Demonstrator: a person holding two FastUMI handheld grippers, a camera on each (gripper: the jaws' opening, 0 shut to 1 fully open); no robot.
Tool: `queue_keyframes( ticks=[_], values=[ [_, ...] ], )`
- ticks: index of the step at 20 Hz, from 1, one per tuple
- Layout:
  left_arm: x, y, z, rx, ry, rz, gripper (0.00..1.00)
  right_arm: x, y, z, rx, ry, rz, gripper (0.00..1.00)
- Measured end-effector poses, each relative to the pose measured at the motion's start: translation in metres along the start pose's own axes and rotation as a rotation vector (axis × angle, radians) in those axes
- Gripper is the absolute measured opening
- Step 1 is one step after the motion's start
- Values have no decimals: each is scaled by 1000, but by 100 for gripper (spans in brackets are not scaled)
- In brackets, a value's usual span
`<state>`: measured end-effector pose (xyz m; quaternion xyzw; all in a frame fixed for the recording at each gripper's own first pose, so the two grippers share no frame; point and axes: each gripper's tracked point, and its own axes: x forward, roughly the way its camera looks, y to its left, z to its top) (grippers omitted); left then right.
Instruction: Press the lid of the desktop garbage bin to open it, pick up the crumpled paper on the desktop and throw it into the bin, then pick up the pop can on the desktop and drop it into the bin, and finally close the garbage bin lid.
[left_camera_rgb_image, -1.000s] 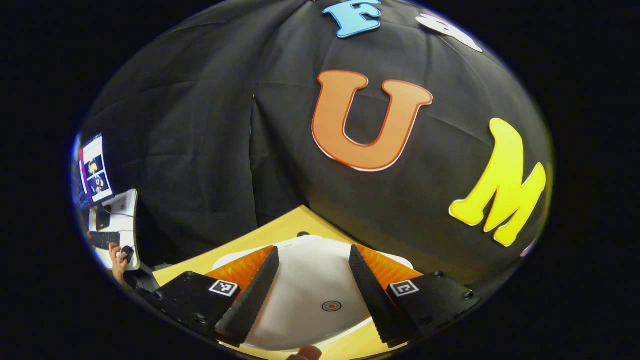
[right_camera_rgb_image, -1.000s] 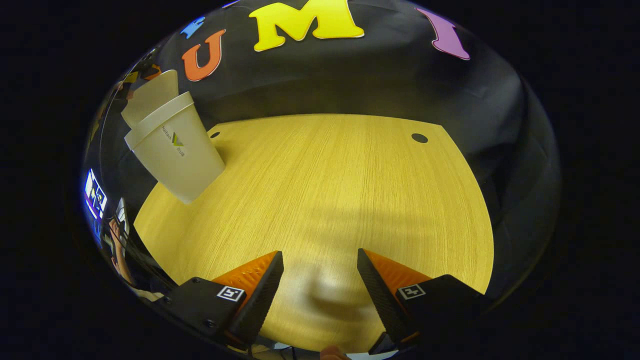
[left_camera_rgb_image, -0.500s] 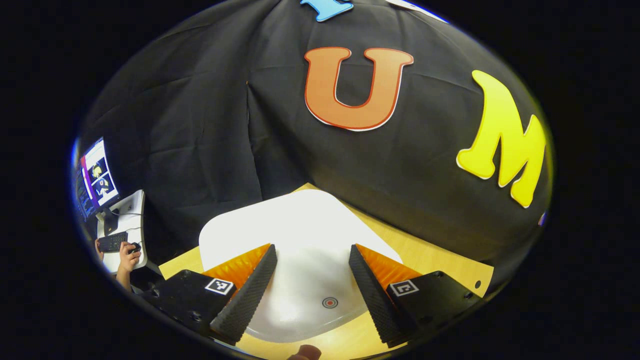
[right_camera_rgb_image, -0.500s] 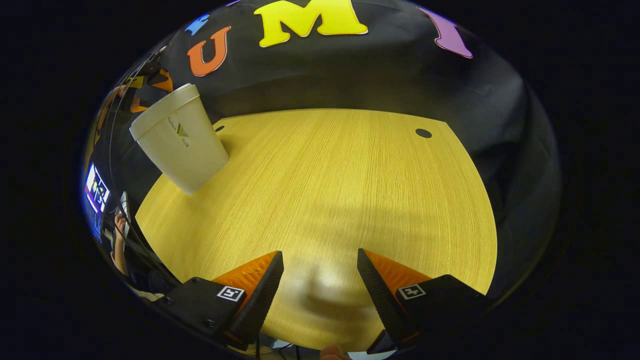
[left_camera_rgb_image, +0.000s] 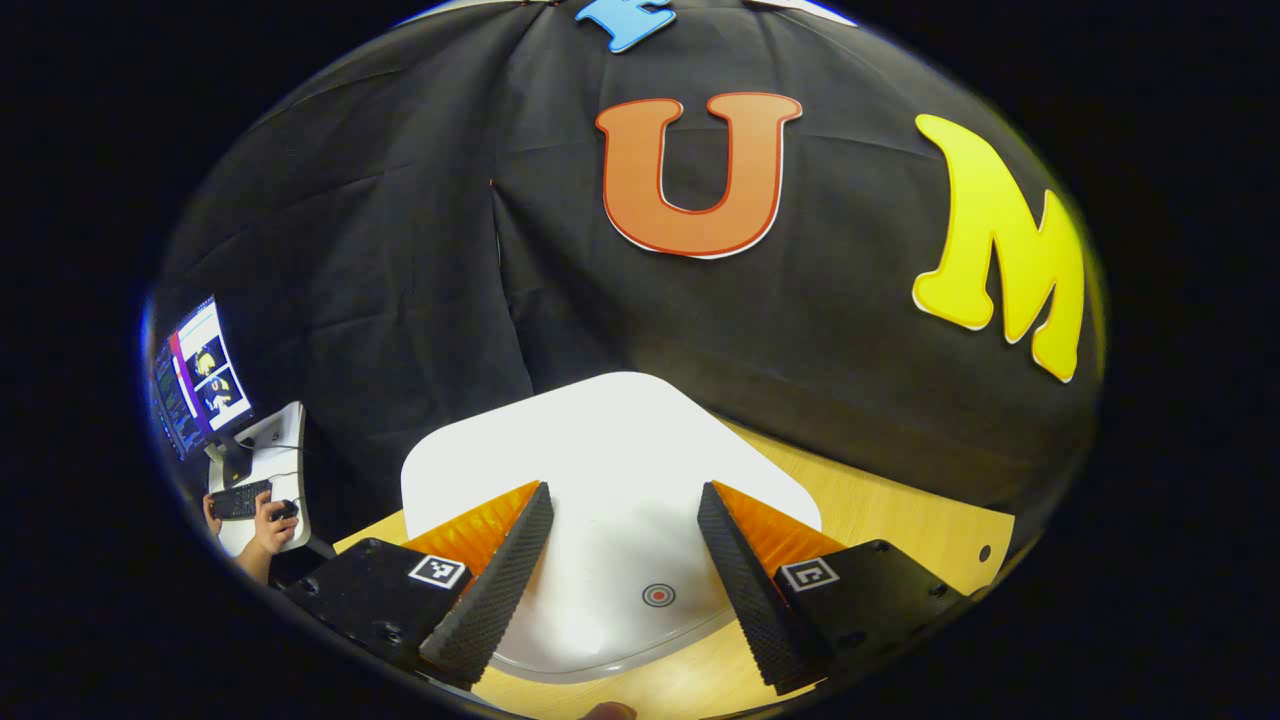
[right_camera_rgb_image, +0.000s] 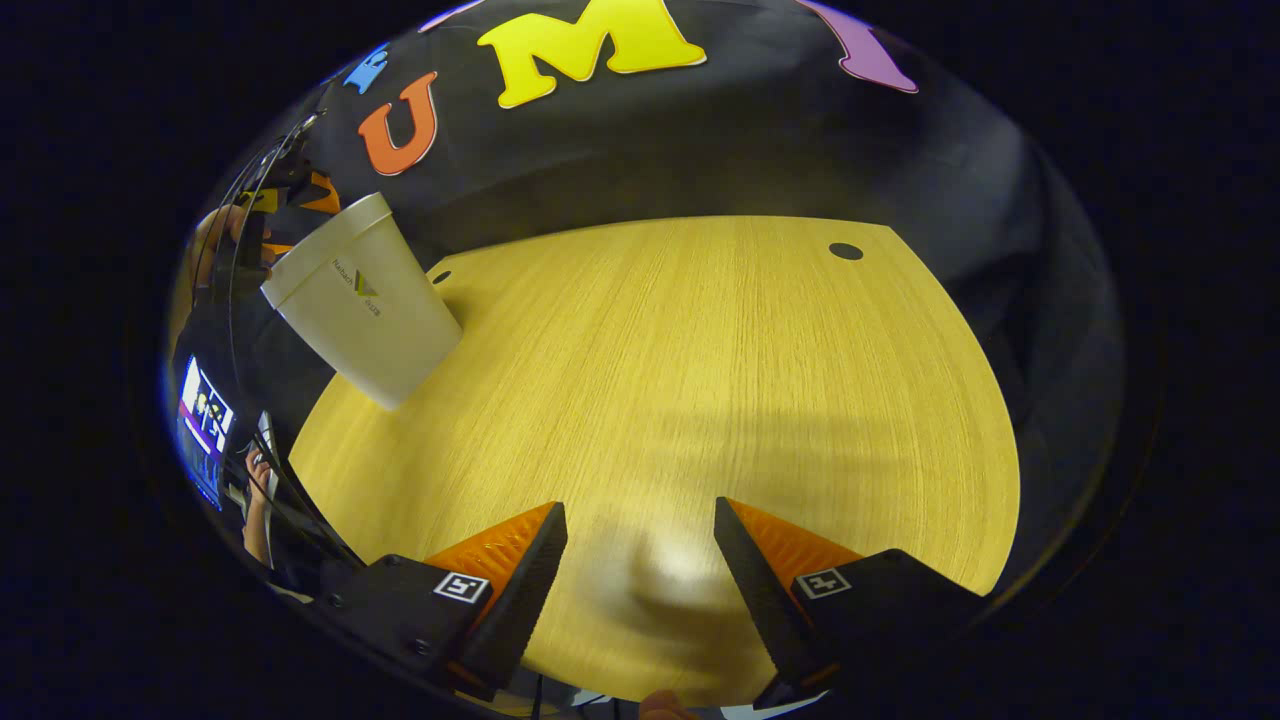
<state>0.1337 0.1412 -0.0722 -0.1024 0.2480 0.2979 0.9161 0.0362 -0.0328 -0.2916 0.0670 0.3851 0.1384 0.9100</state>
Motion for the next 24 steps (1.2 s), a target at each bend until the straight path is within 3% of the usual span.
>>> queue_keyframes(
  ticks=[7, 10, 13, 14, 15, 20, 21, 24],
  values=[
    [-1, 0, 7, 36, -34, 28, 98, 12, 12, 7, 59, -35, 63, 95],
    [-16, -11, 14, 46, -69, -32, 96, 0, 6, 25, 14, -83, 39, 95],
    [-56, -19, 32, 126, -196, -83, 98, -22, 5, 55, -15, -157, 21, 97],
    [-72, -21, 32, 146, -225, -105, 98, -30, 8, 64, -17, -178, 21, 93],
    [-85, -23, 25, 156, -242, -137, 97, -40, 12, 74, -15, -202, 19, 97],
    [-152, -21, -14, 165, -266, -258, 99, -89, 33, 121, -10, -335, 8, 97],
    [-161, -21, -21, 170, -267, -280, 99, -99, 36, 129, -13, -360, -6, 93],
    [-184, -20, -41, 190, -264, -343, 98, -136, 46, 153, -24, -454, -34, 97]
  ],
)
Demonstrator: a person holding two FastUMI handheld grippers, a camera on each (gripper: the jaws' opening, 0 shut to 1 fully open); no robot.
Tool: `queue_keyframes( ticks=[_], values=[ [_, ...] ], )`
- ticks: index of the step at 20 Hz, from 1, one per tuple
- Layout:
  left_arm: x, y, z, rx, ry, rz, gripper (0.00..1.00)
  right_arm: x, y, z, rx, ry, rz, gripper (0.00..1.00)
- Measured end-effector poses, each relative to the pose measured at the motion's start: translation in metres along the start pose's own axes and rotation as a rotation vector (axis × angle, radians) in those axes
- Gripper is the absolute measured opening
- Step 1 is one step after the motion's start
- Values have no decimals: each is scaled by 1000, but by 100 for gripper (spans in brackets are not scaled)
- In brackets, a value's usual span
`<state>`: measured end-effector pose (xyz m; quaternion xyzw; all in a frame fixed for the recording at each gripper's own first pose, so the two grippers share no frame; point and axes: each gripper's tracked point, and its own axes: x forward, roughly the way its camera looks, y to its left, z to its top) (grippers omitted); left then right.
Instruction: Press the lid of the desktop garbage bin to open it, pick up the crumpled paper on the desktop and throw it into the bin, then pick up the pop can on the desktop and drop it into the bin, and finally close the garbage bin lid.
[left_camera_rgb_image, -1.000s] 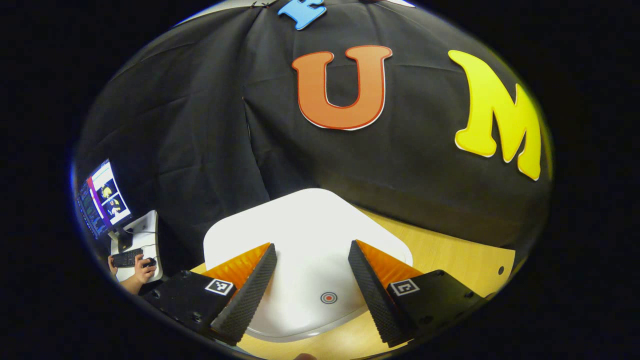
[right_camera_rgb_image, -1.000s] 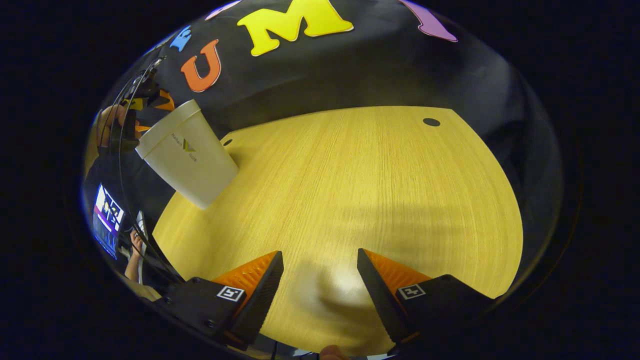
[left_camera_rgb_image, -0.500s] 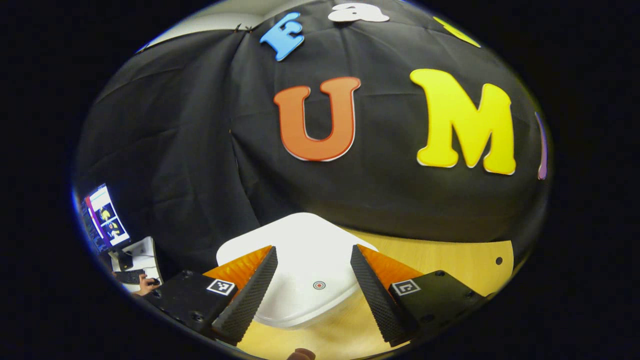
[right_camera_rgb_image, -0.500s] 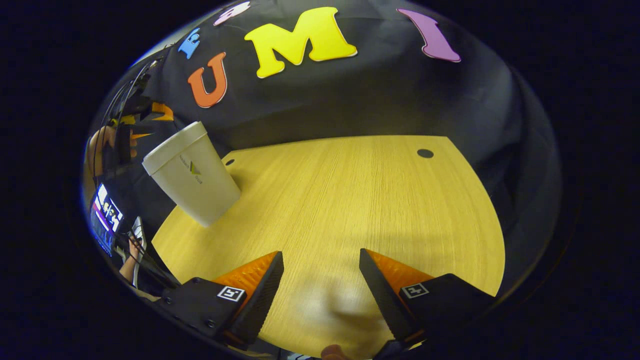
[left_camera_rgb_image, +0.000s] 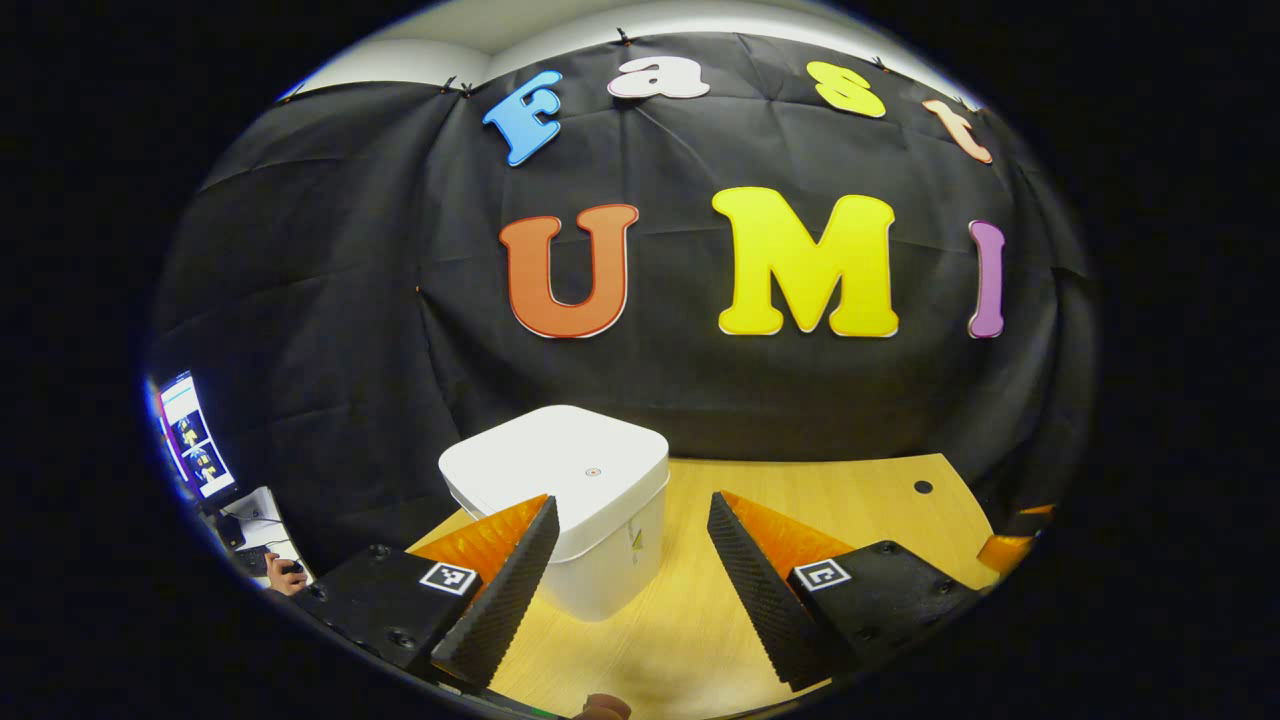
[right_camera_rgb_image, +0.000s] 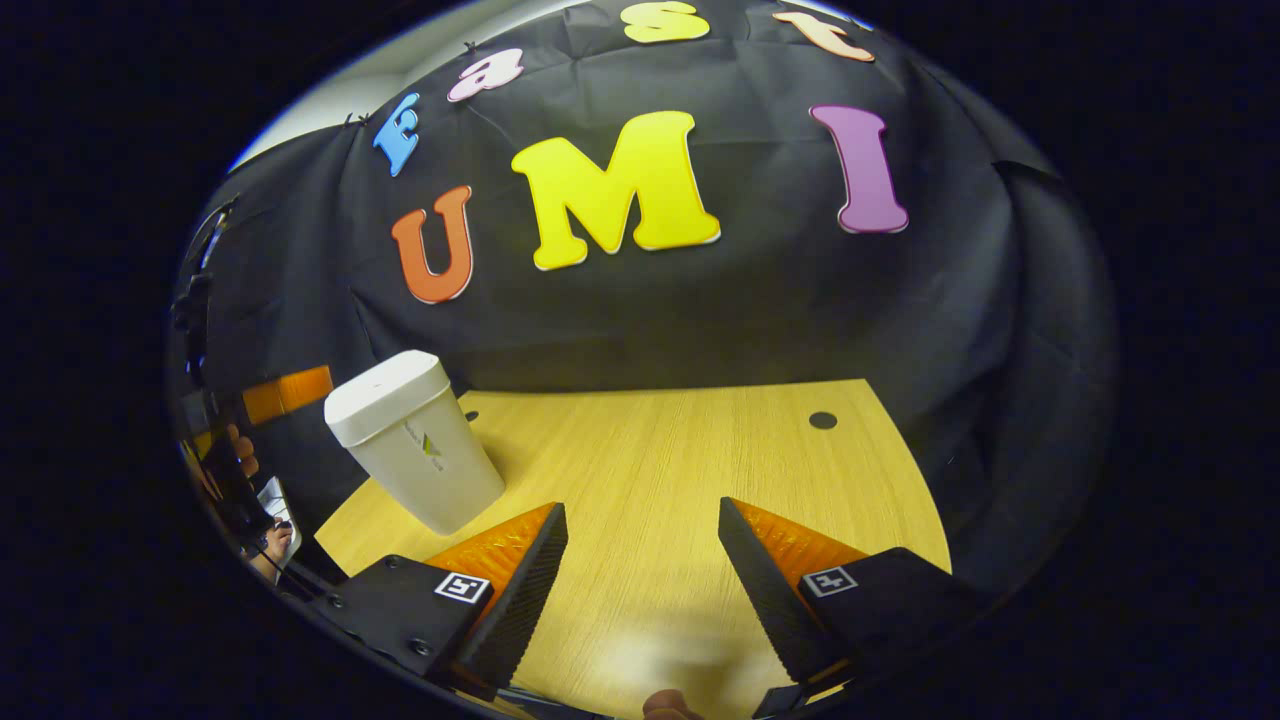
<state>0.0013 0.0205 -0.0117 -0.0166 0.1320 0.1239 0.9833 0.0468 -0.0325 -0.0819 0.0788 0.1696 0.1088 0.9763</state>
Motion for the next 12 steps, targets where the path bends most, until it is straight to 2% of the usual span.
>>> queue_keyframes(
  ticks=[3, 7, 12],
  values=[
    [-15, -15, -10, 5, -15, -60, 99, -25, 10, 27, -20, -85, -37, 97],
    [-31, -46, -21, 26, -42, -158, 99, -49, 29, 45, -122, -184, -59, 97],
    [-33, -44, -7, 38, -97, -180, 99, -50, 52, 48, -159, -216, -39, 97]
  ],
)
